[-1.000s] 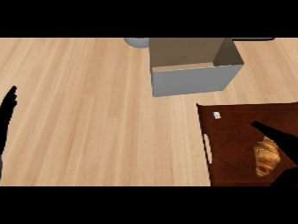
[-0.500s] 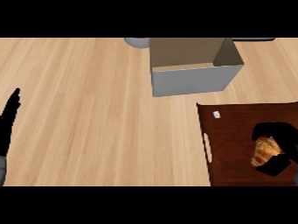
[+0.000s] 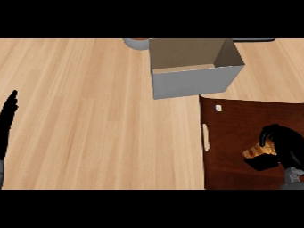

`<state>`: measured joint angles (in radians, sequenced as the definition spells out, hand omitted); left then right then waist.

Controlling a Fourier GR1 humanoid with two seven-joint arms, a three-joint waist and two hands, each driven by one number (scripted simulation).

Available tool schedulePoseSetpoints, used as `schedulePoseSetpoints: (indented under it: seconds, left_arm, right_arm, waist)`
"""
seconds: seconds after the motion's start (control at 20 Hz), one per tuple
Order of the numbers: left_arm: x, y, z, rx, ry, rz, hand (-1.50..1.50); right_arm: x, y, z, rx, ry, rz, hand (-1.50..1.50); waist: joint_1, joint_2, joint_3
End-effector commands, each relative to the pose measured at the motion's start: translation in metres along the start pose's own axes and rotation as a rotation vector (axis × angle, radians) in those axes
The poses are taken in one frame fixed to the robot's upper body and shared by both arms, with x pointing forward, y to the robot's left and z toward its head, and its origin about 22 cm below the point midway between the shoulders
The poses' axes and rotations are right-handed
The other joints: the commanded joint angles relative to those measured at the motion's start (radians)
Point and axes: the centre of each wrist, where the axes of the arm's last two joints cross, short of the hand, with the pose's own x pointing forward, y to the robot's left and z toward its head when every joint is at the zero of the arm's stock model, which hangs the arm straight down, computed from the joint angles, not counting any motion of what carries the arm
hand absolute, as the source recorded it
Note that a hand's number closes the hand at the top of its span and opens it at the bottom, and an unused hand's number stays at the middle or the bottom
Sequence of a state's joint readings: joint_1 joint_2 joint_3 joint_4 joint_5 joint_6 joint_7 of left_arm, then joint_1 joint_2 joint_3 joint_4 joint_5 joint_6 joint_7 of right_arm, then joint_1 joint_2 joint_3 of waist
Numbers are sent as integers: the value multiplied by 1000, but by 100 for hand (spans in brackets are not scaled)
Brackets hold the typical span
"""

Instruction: Pick the croissant from the tray and place it in the cardboard box

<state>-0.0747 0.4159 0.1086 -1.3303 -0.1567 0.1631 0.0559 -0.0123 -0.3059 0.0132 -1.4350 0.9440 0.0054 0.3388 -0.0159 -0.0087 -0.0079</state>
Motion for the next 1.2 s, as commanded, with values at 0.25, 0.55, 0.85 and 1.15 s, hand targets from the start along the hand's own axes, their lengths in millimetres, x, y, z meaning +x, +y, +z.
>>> schedulePoseSetpoints:
  seconds: [0.25,0.55,0.85,1.15]
  left_arm:
    - [10,-9,-2,-2,-1,-4,0]
    - [7,0,-5,-7,-13,-5,0]
    - [14,3,-8,-16,-29,-12,0]
    - [11,-6,-6,-21,-25,4,0]
  right_arm:
    - [50,-65,56,-344,153,18,150]
    - [91,-91,69,-538,-59,38,150]
    - [146,-119,53,-499,-142,-64,150]
    - [193,-132,13,-486,-172,-218,150]
  waist:
    - [0,3,6]
    - [16,7,7]
    - [26,9,8]
    - [33,13,8]
